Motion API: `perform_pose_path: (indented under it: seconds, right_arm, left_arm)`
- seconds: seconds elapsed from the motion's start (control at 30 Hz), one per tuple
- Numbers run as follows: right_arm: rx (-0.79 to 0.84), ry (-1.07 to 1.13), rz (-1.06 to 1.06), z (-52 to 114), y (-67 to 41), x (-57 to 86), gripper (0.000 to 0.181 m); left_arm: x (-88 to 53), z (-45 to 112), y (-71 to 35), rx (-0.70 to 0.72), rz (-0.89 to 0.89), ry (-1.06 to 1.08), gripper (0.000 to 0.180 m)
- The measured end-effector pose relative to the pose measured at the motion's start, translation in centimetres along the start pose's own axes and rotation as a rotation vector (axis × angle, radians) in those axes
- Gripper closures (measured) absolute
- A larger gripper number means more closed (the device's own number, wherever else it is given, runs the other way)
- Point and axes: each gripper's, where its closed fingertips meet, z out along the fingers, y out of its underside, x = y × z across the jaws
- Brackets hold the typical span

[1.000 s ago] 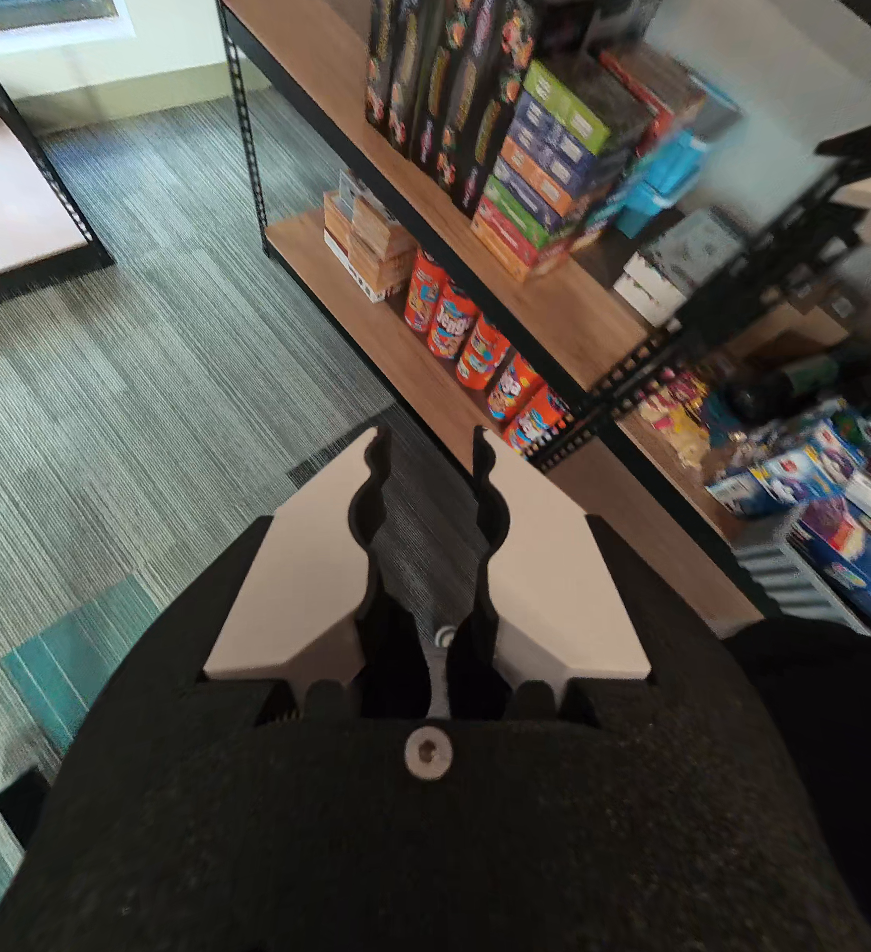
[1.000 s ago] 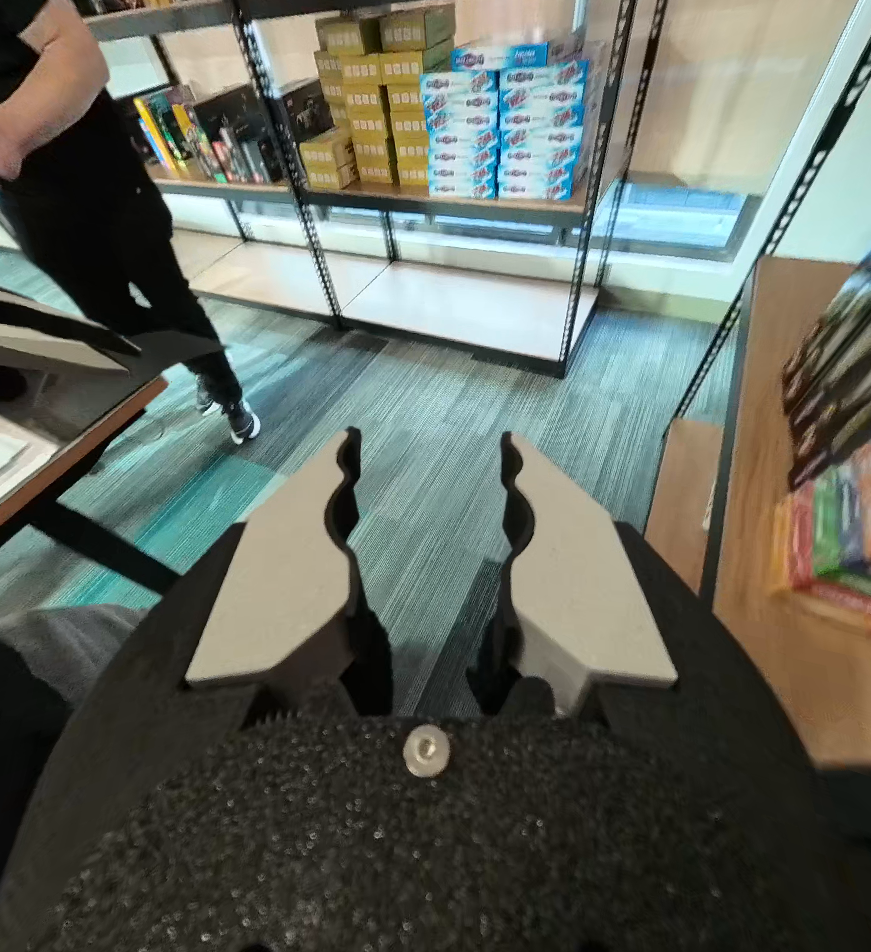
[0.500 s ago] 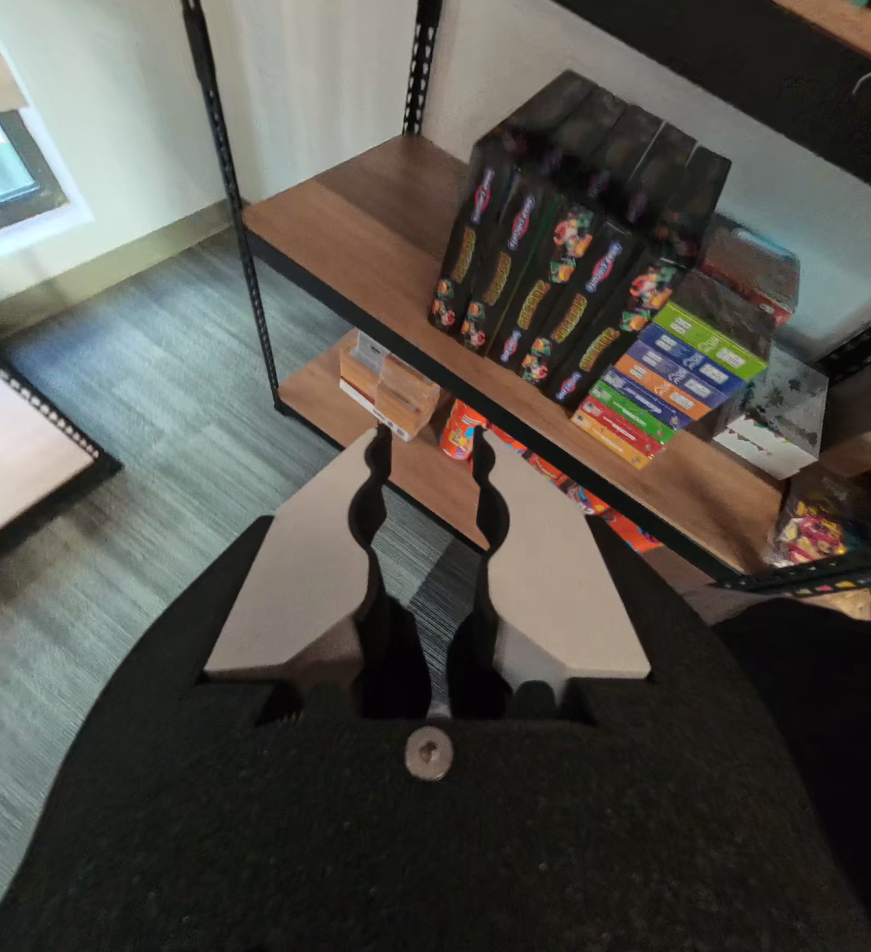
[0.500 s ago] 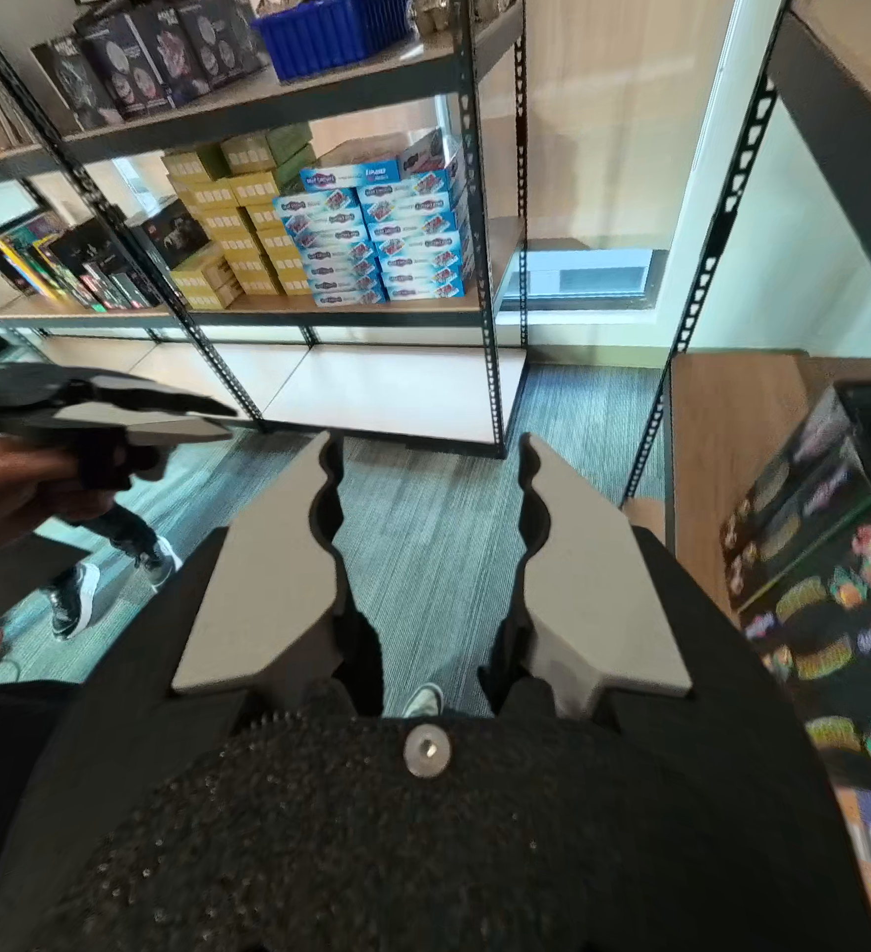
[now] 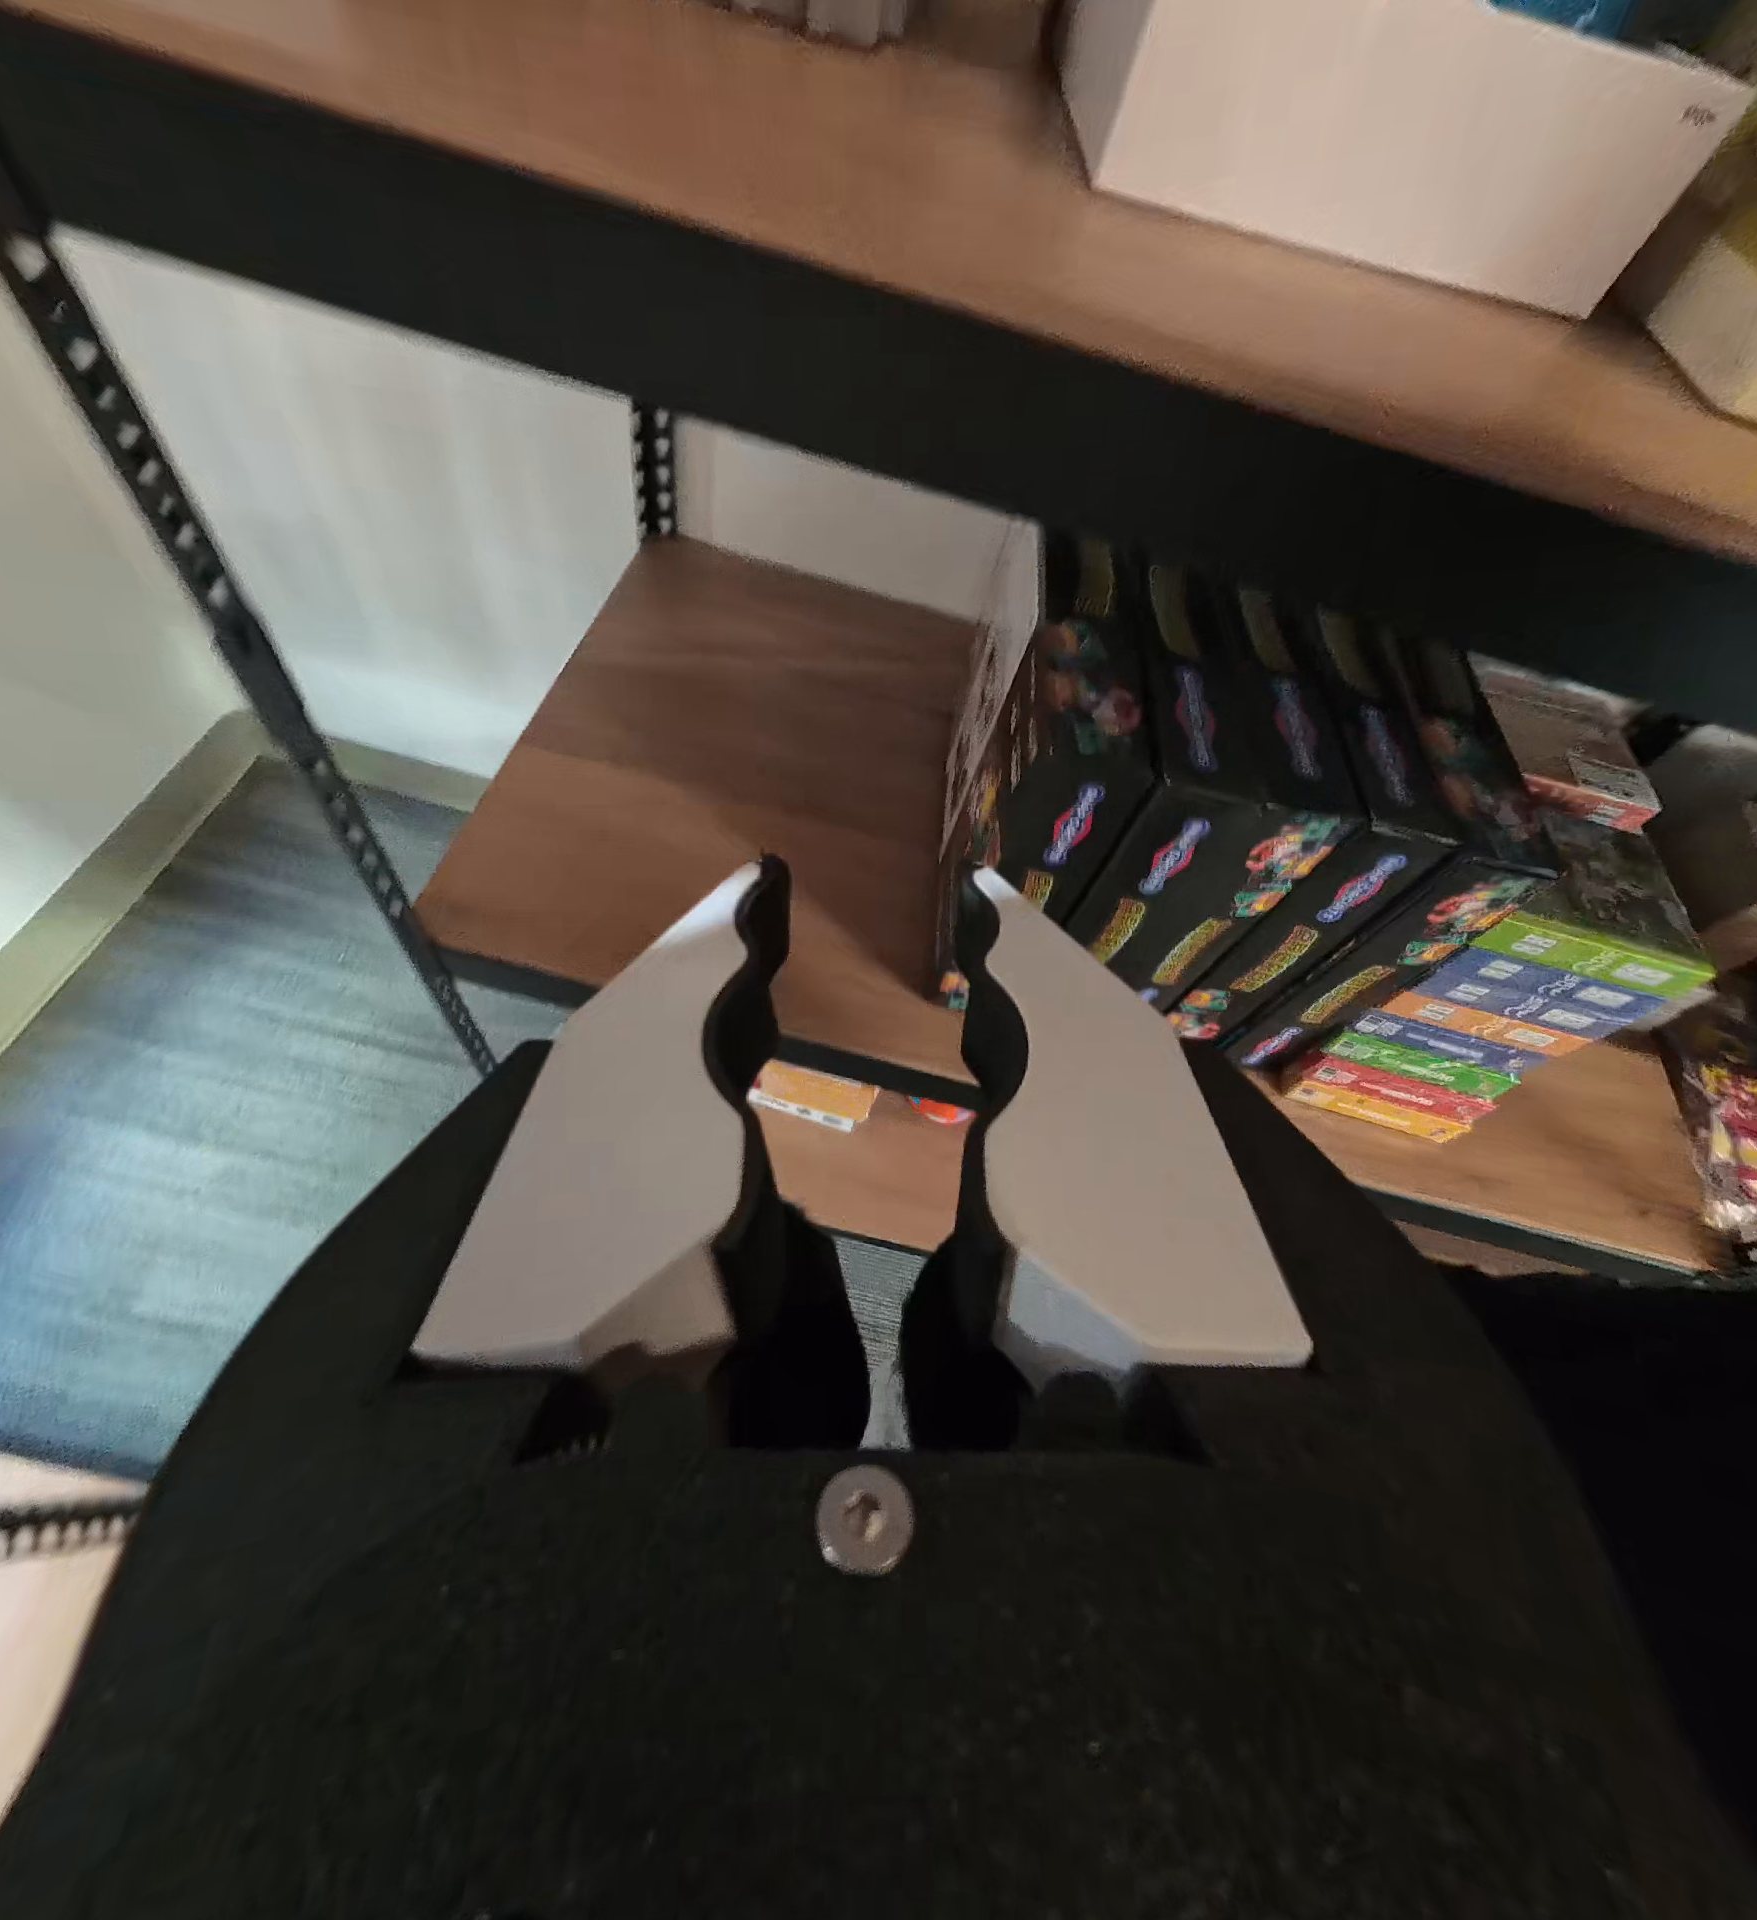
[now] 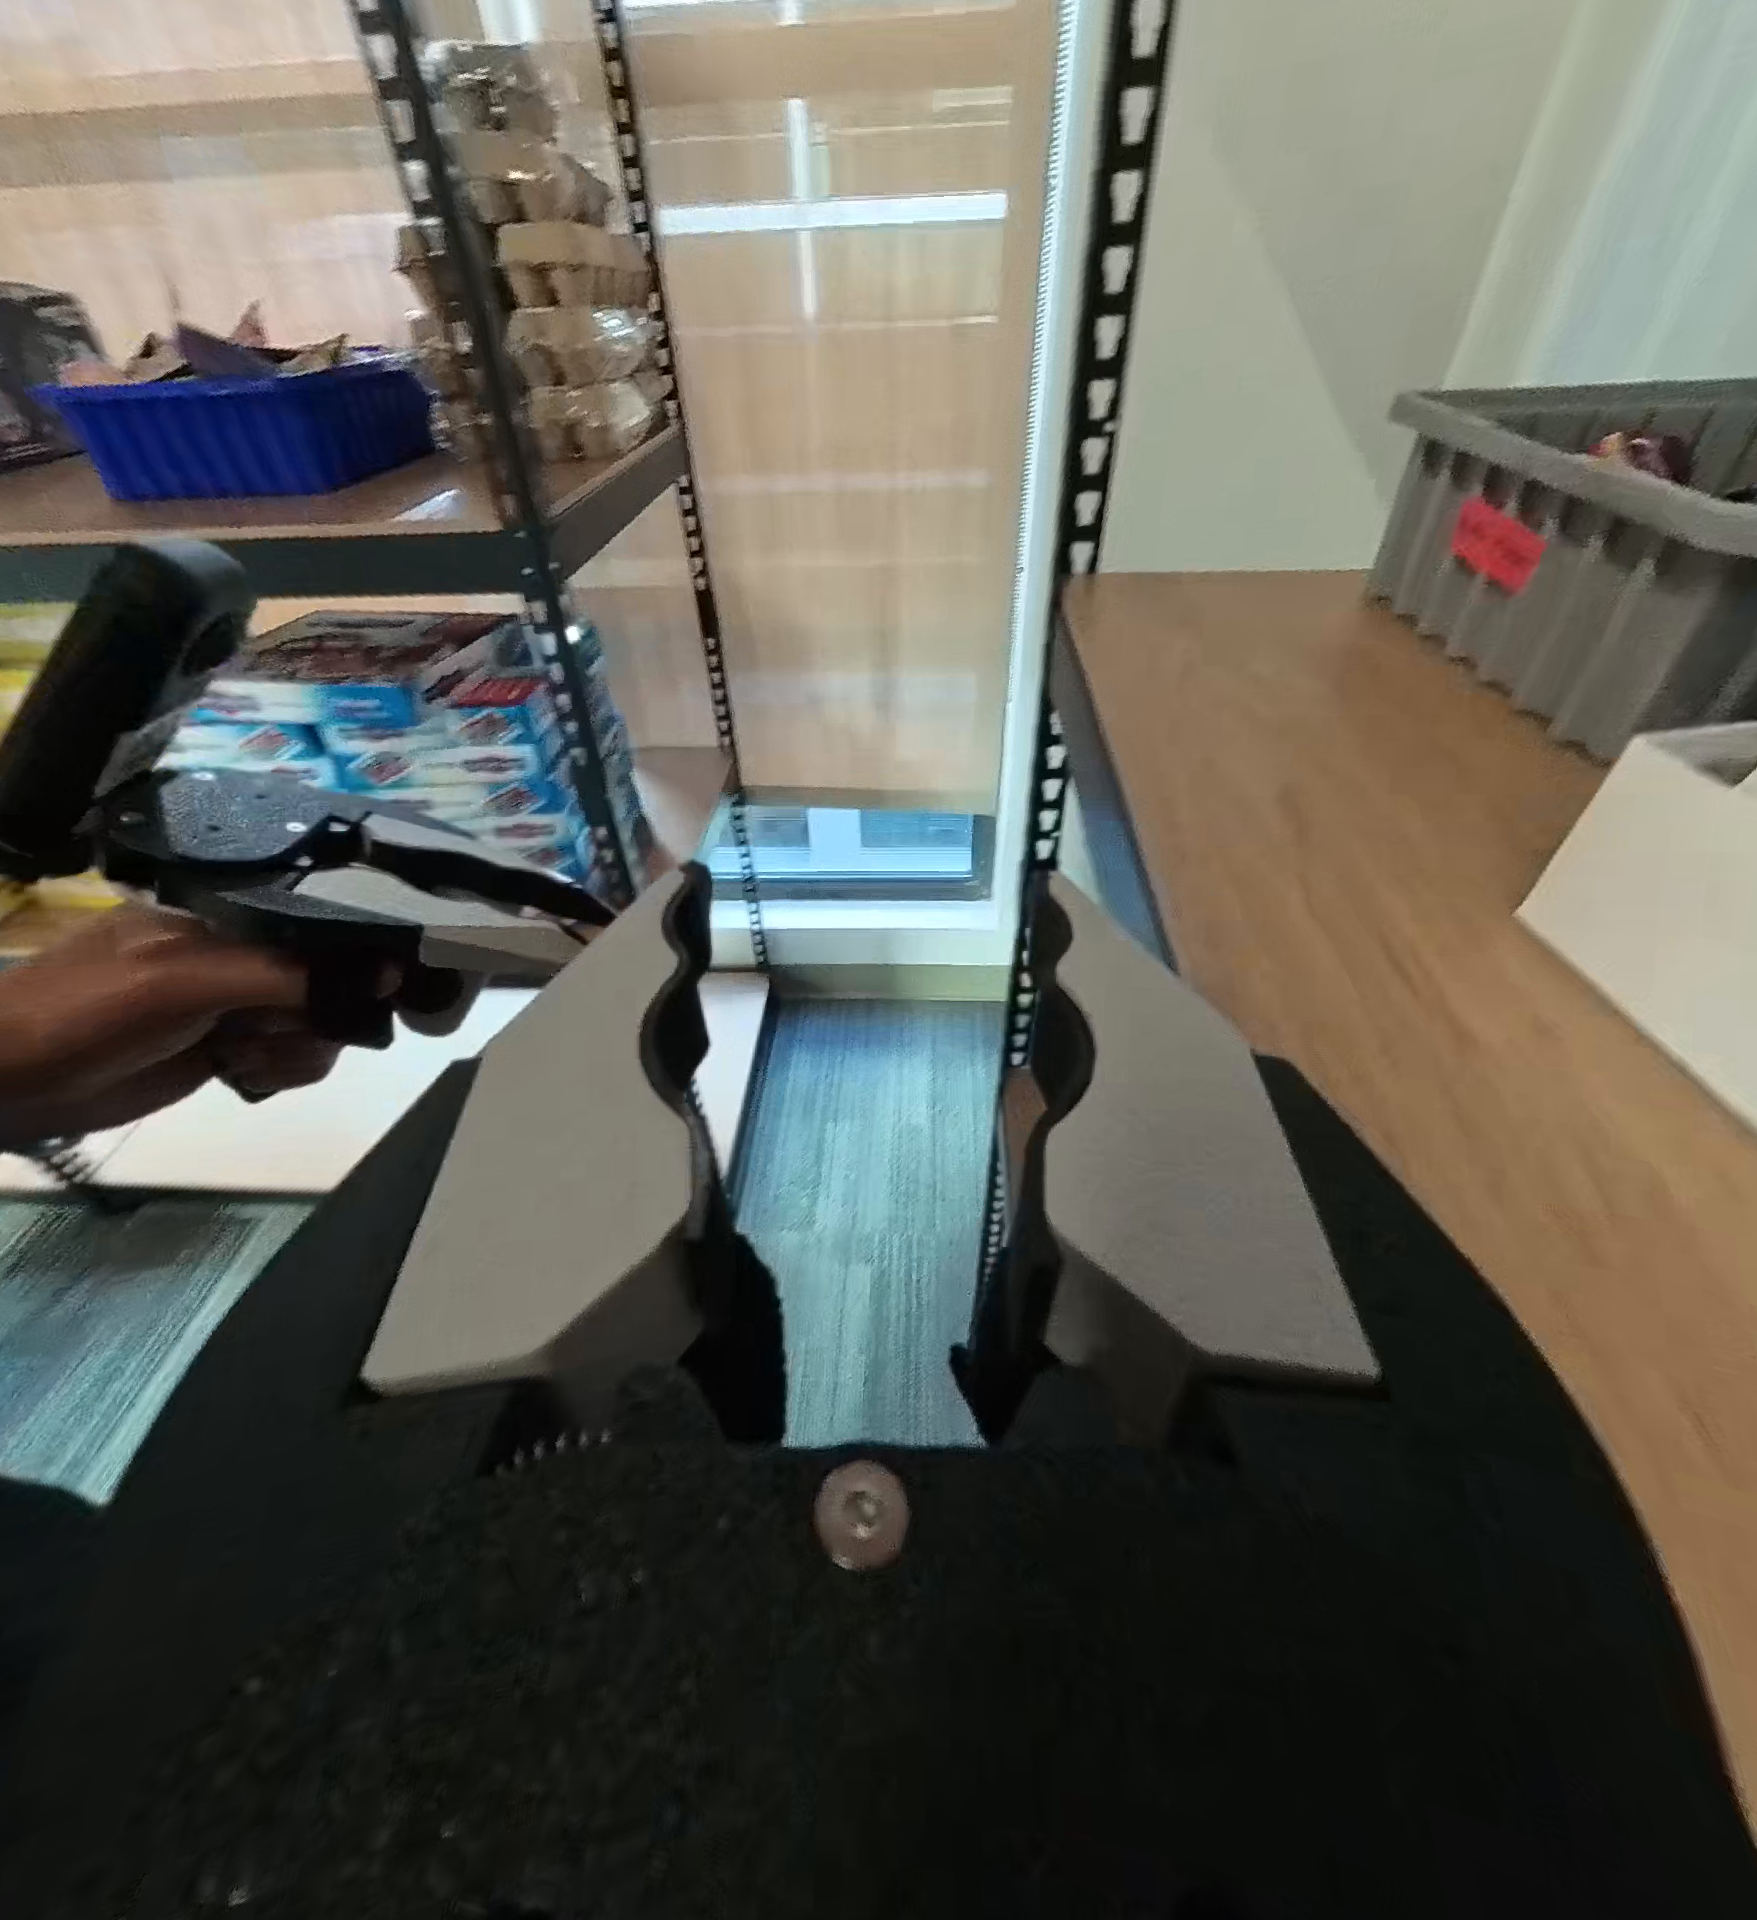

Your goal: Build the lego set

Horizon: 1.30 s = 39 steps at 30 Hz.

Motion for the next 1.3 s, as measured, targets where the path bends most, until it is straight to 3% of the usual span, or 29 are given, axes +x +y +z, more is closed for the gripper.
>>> perform_pose_path:
  seconds: [0.23,0.4,0.57,0.8,0.9,1.07,1.2,1.3]
  right_arm:
    - [0.016,0.178,-0.006,5.9,-4.4,6.5,0.125]
    - [-0.039,0.347,0.012,7.8,-4.4,10.7,0.129]
    - [-0.085,0.591,0.102,8.4,-3.1,13.6,0.134]
    - [0.039,0.945,0.267,10.8,-3.0,11.6,0.139]
    - [0.09,0.965,0.333,13.2,-2.8,9.8,0.139]
    - [-0.029,0.976,0.31,15.3,-1.4,8.0,0.139]
    - [-0.033,0.974,0.301,15.0,-1.6,7.1,0.139]
    - [-0.003,0.981,0.303,14.1,-1.8,5.9,0.139]
  left_arm:
    - [-5.1,8.1,-12.4,0.007,0.274,0.173,0.15]
    - [-7.1,12.6,-18.7,0.052,0.347,0.331,0.151]
    - [-7.7,17.1,-21.1,0.029,0.437,0.559,0.15]
    - [-8.1,17.6,-20.1,-0.045,0.614,0.915,0.15]
    - [-8.8,16.2,-19.7,-0.056,0.614,1.003,0.151]
    - [-9.5,14.9,-17.5,-0.082,0.623,1.054,0.151]
    - [-8.4,14.4,-17.7,-0.086,0.7,1.092,0.145]
    - [-6.3,10.7,-17.3,-0.279,0.764,1.437,0.144]
